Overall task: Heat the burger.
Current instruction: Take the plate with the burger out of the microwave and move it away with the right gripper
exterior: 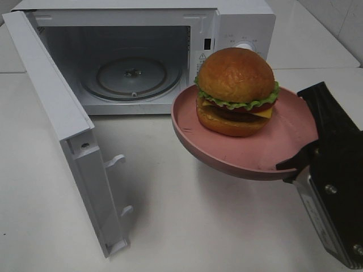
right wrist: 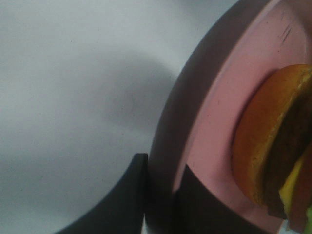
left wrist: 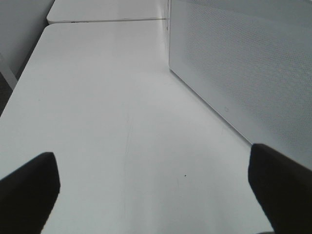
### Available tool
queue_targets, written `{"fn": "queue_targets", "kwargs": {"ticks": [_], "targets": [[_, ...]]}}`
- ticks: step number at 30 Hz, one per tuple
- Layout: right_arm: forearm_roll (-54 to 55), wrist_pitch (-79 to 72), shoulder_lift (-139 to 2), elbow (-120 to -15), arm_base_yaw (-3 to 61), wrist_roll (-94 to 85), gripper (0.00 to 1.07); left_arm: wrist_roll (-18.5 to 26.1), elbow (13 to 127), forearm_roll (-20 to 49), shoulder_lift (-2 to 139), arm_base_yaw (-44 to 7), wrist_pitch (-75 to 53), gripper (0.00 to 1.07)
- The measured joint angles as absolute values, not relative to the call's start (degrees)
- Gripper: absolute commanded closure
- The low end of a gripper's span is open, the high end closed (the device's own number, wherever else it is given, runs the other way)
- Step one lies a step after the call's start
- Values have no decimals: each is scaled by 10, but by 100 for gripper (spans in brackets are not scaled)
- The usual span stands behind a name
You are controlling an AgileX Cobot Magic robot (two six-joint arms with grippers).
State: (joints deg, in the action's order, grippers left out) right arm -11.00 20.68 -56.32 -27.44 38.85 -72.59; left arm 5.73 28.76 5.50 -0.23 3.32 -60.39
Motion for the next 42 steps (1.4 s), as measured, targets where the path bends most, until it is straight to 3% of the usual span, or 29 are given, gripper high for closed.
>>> {"fn": "queue_targets", "kwargs": {"ticks": [18, 42], "targets": [[-166, 377, -403, -260, 388, -632, 107, 57, 288, 55, -2, 33, -604, 6], [-337, 481, -403, -260, 388, -321, 107, 57, 288, 55, -2, 33, -604, 6]]}}
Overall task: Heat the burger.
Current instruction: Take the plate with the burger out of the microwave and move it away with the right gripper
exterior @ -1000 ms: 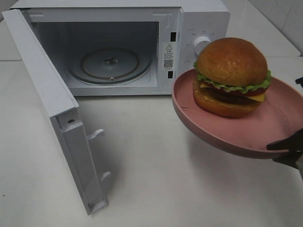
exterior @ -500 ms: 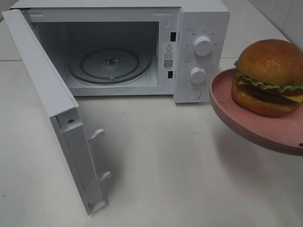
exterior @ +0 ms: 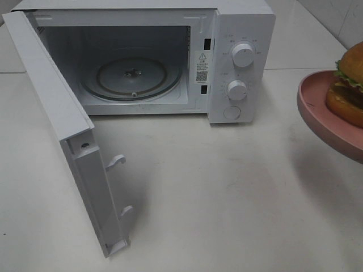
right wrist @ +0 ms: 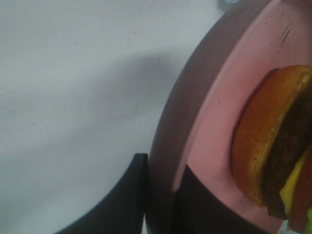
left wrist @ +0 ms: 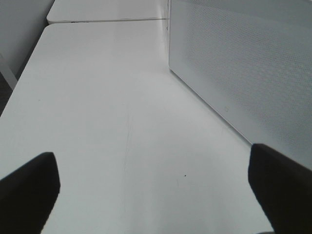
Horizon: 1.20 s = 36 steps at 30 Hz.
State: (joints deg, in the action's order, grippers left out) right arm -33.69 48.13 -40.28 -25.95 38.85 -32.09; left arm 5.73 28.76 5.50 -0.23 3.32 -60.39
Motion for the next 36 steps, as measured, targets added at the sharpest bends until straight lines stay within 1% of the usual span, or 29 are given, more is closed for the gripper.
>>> {"fn": "queue_targets", "kwargs": {"ticks": [10, 11, 14, 16, 17, 18, 20, 21, 32, 36], "targets": [[-389, 551, -406, -260, 388, -187, 106, 57, 288, 55, -2, 33, -604, 6], [-401, 570, -417, -260, 388, -150, 106, 57, 288, 55, -2, 33, -604, 6], [-414, 592, -430, -260, 388, -113, 106, 57, 288, 55, -2, 33, -604, 6], [-430, 612, -456, -260, 388, -44, 106, 57, 288, 55, -2, 33, -604, 6], [-430, 612, -456, -260, 388, -44, 106, 57, 288, 55, -2, 33, -604, 6], [-442, 614, -470, -260, 388, 0, 106, 57, 288, 55, -2, 33, -604, 6], [-446, 614, -477, -260, 388, 16, 105, 57, 288, 55, -2, 33, -604, 6], [-454, 612, -495, -260, 388, 56, 105, 57, 288, 55, -2, 33, -604, 6], [-466, 610, -596, -268, 388, 181, 104, 57, 288, 55, -2, 33, -604, 6], [-490, 611, -660, -287, 388, 273, 103, 57, 288, 55, -2, 33, -604, 6]]}}
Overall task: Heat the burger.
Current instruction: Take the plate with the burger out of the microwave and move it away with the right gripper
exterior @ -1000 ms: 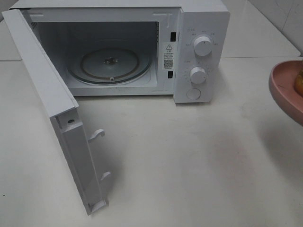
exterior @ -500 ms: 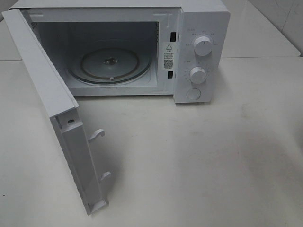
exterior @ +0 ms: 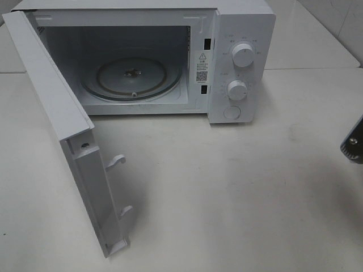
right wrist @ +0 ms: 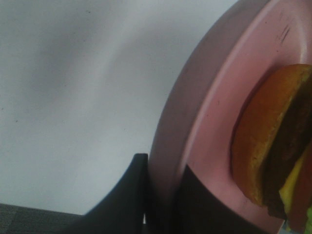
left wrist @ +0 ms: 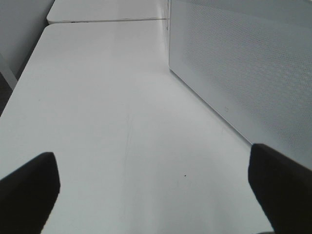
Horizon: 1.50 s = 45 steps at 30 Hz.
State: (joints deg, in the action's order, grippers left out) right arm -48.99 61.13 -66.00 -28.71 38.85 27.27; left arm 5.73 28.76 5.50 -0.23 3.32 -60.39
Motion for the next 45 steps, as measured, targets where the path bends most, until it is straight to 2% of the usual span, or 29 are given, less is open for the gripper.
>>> {"fn": "queue_targets", "kwargs": {"ticks": [10, 29, 40, 45], "targets": [[-507, 639, -788, -332, 388, 427, 102, 57, 288, 55, -2, 33, -604, 6], [-513, 627, -939, -355, 388, 572, 98, 57, 288, 55, -2, 33, -604, 6], [-524, 565, -1020, -356, 388, 637, 95, 57, 288, 55, -2, 33, -604, 6], [-544, 541, -1059, -357, 367, 678, 94, 57, 288, 55, -2, 33, -604, 6]]}}
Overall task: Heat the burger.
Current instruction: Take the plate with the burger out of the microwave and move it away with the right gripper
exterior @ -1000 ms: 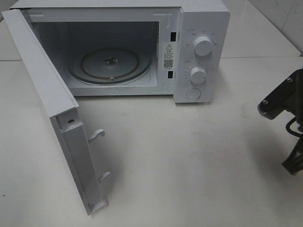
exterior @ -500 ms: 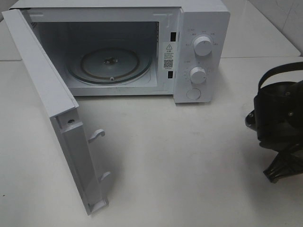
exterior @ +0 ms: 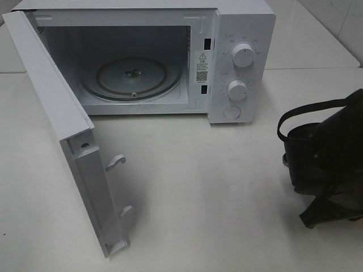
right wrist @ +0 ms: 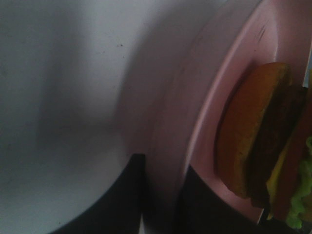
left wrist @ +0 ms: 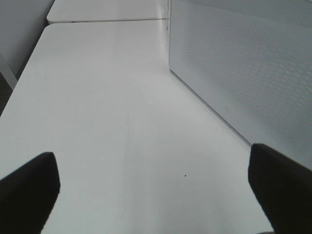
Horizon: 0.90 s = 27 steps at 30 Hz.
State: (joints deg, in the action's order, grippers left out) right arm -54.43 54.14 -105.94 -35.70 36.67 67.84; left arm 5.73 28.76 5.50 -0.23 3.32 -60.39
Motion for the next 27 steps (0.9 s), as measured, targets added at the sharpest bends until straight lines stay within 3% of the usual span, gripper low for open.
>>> {"fn": "queue_targets", "kwargs": {"ticks": [11, 13, 15, 16, 17, 19, 22, 27], "targets": [[-572, 527, -1106, -357, 356, 688, 90, 57, 288, 55, -2, 33, -604, 6], [-579, 534, -1108, -357, 356, 688, 79, 57, 288, 55, -2, 33, -604, 6], [-580, 536, -1108, -357, 356, 688, 75, 57, 288, 55, -2, 33, -604, 6], [-583, 539, -1107, -357, 356, 688, 66, 57, 288, 55, -2, 33, -604, 6], [-583, 539, -1107, -357, 356, 688, 66, 57, 288, 55, -2, 33, -604, 6], [-583, 540, -1095, -357, 356, 688, 54, 57, 288, 55, -2, 33, -604, 6], [-583, 540, -1066, -356, 356, 687, 48, 57, 288, 55, -2, 33, -604, 6], [-560, 531, -988, -356, 356, 641, 47, 57, 288, 55, -2, 33, -604, 6]]}}
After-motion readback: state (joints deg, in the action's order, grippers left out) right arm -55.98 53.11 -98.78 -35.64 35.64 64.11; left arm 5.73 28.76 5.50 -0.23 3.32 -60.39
